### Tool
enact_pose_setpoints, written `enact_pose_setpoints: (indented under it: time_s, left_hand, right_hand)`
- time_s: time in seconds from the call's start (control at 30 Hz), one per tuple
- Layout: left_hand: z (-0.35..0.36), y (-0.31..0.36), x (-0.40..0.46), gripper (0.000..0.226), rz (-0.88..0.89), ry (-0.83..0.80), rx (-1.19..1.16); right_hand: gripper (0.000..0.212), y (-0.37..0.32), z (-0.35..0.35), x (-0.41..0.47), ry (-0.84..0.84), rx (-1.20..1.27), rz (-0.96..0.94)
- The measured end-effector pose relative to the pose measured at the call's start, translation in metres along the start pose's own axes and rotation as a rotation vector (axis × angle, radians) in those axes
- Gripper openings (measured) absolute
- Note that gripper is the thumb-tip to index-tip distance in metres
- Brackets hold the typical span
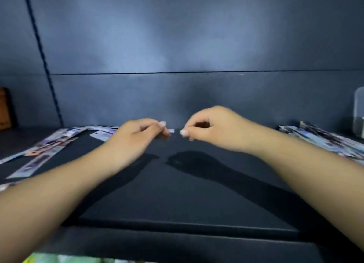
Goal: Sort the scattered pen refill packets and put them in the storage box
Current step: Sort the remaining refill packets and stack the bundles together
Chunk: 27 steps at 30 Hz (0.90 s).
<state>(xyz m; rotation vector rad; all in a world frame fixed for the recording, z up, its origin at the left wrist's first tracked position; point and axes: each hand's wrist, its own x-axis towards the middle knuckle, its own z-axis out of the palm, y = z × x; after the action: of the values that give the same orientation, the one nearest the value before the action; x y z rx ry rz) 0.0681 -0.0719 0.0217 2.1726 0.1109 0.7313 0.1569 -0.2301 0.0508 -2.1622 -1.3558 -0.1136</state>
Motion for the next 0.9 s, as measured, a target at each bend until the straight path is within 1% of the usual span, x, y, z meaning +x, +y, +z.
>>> enact_pose_setpoints:
  time_s: [0.07,0.13,0.27,0.37,0.43,0.53,0.6,0.67,0.7,0.77,0.83,0.9]
  left_hand:
    - [-0.052,-0.034,-0.014,0.03,-0.019,0.027,0.046]
    - [-0.099,-0.066,-0.026,0.029,-0.01,0.046,0.06]
    - [-0.179,-0.123,-0.038,0.03,-0.025,0.058,0.043]
    - [-0.206,-0.148,-0.03,0.027,-0.04,-0.046,-0.013]
    - [-0.214,-0.157,-0.02,0.023,-0.027,-0.123,-0.083]
    - [-0.216,-0.16,0.001,0.024,0.012,-0.159,-0.145]
    - [-0.215,-0.161,0.02,0.023,0.033,-0.196,-0.165]
    - [-0.213,-0.162,0.039,0.025,0.024,-0.236,-0.191]
    - [-0.212,-0.164,0.048,0.027,0.017,-0.243,-0.208]
    - [-0.209,-0.17,0.063,0.032,-0.031,-0.215,-0.307]
    - [-0.21,-0.178,0.072,0.04,-0.116,-0.181,-0.491]
    - [-0.213,-0.189,0.078,0.048,-0.167,-0.183,-0.606]
  right_hand:
    - [0.018,-0.036,0.037,0.03,-0.047,-0.012,-0.032]
    - [0.02,-0.064,0.073,0.057,-0.085,0.022,-0.033]
    - [0.019,-0.11,0.138,0.101,-0.287,0.069,-0.025]
    - [0.029,-0.123,0.159,0.12,-0.388,0.102,0.034]
    - [0.033,-0.128,0.167,0.132,-0.465,0.055,0.087]
    - [0.012,-0.132,0.172,0.148,-0.582,0.048,0.163]
    - [0.013,-0.127,0.17,0.156,-0.628,0.065,0.203]
    - [0.017,-0.119,0.164,0.157,-0.628,0.105,0.245]
    - [0.018,-0.114,0.159,0.155,-0.614,0.168,0.275]
    - [0.019,-0.106,0.15,0.155,-0.54,0.387,0.35]
    - [0.021,-0.099,0.144,0.161,-0.382,0.555,0.394]
    - [0.021,-0.092,0.146,0.177,-0.206,0.597,0.395]
